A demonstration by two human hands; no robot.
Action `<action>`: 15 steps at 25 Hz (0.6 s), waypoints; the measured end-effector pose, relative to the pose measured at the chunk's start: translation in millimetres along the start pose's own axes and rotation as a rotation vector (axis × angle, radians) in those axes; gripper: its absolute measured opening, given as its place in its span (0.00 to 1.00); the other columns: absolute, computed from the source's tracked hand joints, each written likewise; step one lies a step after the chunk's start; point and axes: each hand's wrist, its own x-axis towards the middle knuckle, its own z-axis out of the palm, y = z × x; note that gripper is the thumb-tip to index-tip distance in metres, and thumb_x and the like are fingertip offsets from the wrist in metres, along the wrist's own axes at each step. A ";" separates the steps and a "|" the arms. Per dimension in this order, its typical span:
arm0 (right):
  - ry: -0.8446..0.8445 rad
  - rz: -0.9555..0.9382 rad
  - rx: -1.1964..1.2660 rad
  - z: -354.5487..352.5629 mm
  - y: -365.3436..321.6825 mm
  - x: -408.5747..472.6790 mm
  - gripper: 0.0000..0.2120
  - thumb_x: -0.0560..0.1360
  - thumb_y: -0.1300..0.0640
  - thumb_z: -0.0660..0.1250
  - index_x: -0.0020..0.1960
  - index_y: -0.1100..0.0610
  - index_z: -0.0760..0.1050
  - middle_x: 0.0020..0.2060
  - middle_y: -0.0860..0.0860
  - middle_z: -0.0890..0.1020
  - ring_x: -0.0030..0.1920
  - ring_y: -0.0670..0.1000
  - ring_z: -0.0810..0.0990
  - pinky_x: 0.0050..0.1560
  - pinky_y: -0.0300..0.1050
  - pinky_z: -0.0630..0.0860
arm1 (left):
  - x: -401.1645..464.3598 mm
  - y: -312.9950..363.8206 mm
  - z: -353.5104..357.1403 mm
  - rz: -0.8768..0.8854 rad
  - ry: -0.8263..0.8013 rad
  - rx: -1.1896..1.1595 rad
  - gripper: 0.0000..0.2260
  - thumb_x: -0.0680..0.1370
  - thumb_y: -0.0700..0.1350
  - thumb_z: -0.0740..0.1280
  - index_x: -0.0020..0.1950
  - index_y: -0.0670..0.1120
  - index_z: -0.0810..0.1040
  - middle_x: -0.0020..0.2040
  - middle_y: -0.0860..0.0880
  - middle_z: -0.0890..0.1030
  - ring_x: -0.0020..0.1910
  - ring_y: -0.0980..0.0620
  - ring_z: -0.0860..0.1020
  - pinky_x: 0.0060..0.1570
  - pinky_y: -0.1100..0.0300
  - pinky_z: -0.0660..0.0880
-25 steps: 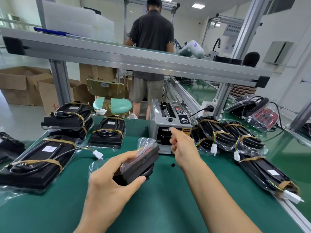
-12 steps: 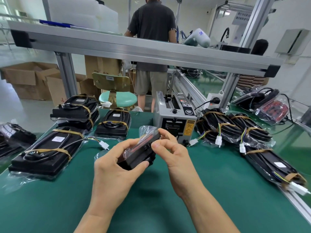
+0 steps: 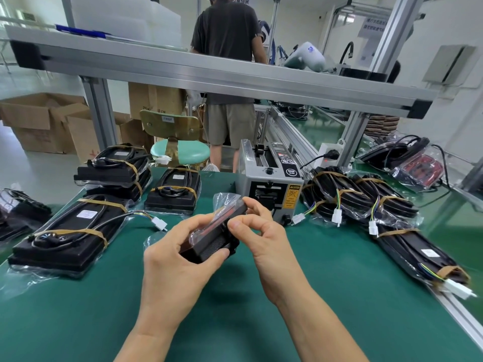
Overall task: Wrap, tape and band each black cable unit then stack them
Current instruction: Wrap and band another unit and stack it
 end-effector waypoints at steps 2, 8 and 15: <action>0.021 -0.005 0.003 0.5 1.6 0.0 0.04 0.73 0.60 0.71 0.41 0.60 0.83 0.64 0.39 0.72 0.65 0.36 0.68 0.64 0.36 0.64 | -0.4 -0.4 0.5 -0.001 -0.002 0.005 0.26 0.61 0.37 0.80 0.52 0.59 0.81 0.46 0.61 0.83 0.44 0.60 0.81 0.47 0.74 0.72; 0.069 -0.028 -0.008 2.1 5.4 0.1 0.05 0.73 0.60 0.71 0.38 0.58 0.82 0.63 0.38 0.72 0.65 0.38 0.69 0.68 0.43 0.65 | -1.1 -0.3 1.4 0.002 -0.005 0.016 0.25 0.61 0.36 0.80 0.53 0.56 0.81 0.46 0.62 0.83 0.44 0.61 0.81 0.48 0.73 0.73; 0.136 -0.073 -0.035 8.1 9.6 -1.2 0.10 0.72 0.59 0.71 0.33 0.51 0.82 0.63 0.36 0.72 0.63 0.34 0.70 0.61 0.34 0.65 | -0.2 2.7 2.1 -0.003 -0.001 0.007 0.25 0.61 0.36 0.80 0.52 0.56 0.81 0.46 0.62 0.83 0.44 0.62 0.81 0.47 0.75 0.72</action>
